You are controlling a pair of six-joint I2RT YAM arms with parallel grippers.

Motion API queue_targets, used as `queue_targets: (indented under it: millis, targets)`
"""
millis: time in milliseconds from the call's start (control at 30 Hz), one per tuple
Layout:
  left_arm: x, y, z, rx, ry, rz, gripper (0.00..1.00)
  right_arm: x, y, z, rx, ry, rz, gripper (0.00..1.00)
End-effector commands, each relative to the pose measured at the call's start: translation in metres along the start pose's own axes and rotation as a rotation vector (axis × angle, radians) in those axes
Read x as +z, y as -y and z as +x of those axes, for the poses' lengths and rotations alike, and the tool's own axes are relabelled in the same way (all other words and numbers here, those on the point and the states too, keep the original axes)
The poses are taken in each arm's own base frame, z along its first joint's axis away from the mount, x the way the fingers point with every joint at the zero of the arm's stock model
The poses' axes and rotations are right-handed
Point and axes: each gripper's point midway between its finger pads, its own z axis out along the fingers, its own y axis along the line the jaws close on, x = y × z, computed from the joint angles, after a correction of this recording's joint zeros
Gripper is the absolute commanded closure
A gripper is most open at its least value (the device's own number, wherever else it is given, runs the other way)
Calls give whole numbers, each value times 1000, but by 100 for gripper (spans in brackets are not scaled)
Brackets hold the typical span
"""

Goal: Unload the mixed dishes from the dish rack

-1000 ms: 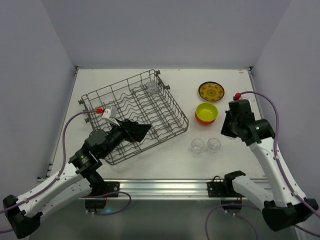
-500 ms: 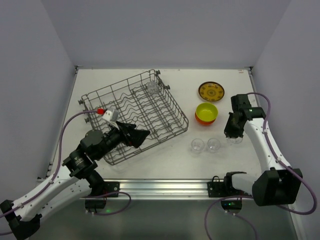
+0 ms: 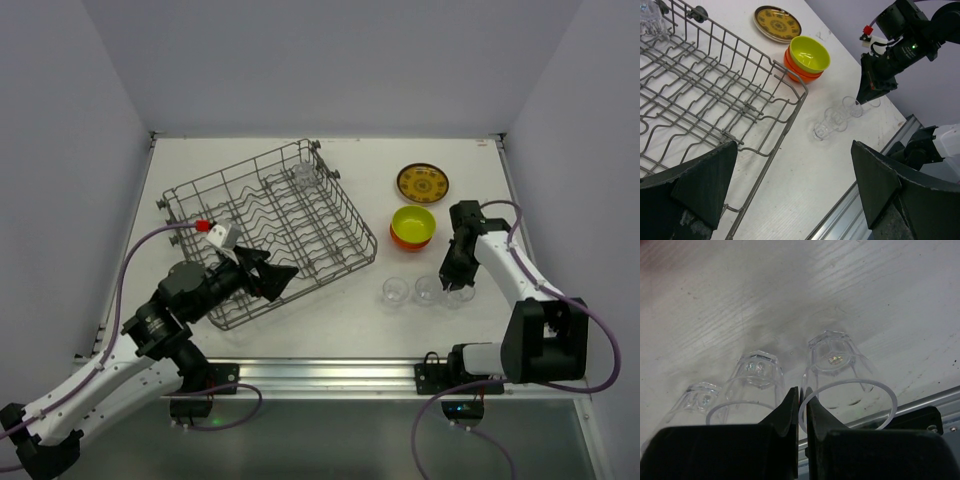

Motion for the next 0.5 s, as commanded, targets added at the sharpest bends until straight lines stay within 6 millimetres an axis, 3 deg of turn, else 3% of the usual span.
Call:
queue_targets:
  millis: [0, 67, 433, 467]
  targets:
    - [-2, 2, -1, 43, -1, 17, 0, 5, -2, -6, 51, 33, -9, 100]
    - [-1, 2, 0, 43, -4, 19, 0, 8, -2, -4, 50, 25, -9, 94]
    - [-2, 4, -2, 48, 4, 25, 0, 11, -4, -9, 45, 37, -11, 82]
    - [-1, 3, -2, 48, 2, 24, 0, 10, -4, -10, 47, 40, -14, 75]
